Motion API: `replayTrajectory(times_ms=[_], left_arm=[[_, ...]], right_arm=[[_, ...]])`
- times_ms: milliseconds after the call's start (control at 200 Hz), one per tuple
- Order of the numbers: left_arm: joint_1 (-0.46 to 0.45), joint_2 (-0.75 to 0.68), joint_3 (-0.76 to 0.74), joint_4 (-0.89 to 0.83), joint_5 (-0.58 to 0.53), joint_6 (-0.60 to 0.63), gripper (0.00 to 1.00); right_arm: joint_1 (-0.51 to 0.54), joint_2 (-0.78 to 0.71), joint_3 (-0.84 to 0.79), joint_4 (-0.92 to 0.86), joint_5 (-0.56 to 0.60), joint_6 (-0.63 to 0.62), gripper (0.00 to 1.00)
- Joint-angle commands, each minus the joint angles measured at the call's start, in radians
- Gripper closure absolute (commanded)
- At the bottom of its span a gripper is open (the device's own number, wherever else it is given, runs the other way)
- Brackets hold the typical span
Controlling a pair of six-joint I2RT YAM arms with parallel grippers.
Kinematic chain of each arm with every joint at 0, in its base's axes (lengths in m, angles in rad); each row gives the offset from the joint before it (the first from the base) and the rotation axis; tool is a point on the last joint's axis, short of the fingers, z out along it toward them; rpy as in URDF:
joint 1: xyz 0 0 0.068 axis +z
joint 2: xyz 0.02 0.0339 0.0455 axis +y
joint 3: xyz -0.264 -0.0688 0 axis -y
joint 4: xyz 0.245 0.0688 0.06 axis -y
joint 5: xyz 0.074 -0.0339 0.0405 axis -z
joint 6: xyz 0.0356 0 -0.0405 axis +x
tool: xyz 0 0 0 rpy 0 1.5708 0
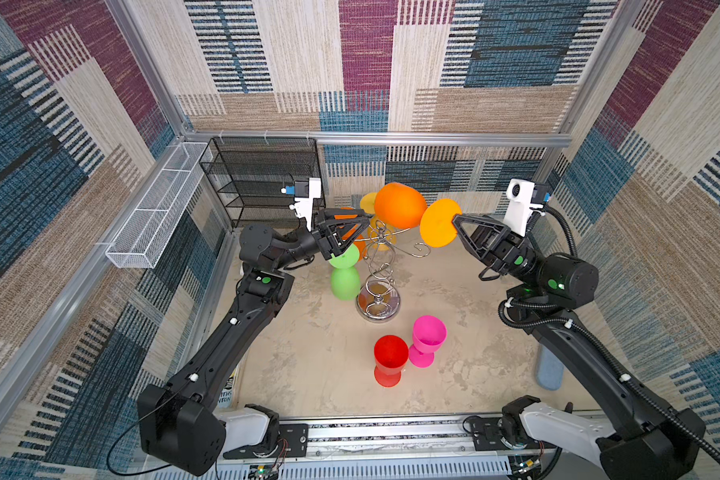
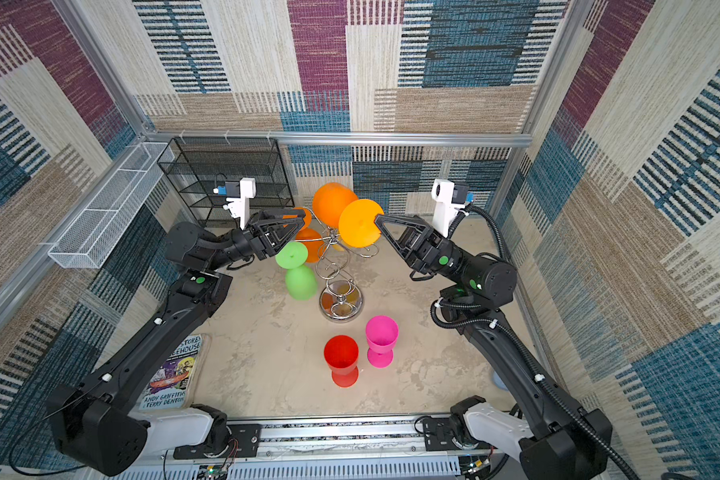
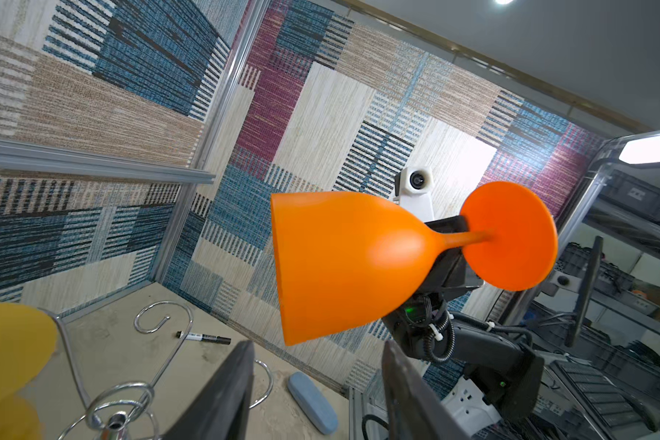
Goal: Take the wine glass off the wine glass rack
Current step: 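Carry the orange glass toward the left gripper while the left gripper rises to meet it, then grasp the orange glass bowl with the left gripper and open the right gripper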
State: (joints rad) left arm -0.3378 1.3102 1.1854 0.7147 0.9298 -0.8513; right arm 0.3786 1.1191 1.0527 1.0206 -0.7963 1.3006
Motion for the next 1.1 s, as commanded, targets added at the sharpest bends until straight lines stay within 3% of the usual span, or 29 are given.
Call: replayTrajectory(times_ms=[0,451,606,871,1097], left_arm=[[0.002,0.025,0.013,0.188,0.086,-0.124,0.44],[0.002,0.114,0.024,0.438,0.121,-0.327,0.42],[0.003,0.137,0.029,0.548,0.127,-0.417,0.52],[0.002,0.141,0.022,0.616,0.129,-0.47,0.74],[0.002,0.143,0.031,0.678,0.126,-0.52,0.8]], right_arm=[[0.009,0.021,-0.009,0.125,-0.007,0.065,1.0],[0.037,0.075,-0.001,0.177,0.0,0.09,1.0],[0.037,0.107,-0.01,0.201,-0.003,0.102,1.0],[0.033,0.122,-0.014,0.169,0.004,0.08,1.0],[0.016,0.12,-0.021,0.11,0.006,0.063,0.85]])
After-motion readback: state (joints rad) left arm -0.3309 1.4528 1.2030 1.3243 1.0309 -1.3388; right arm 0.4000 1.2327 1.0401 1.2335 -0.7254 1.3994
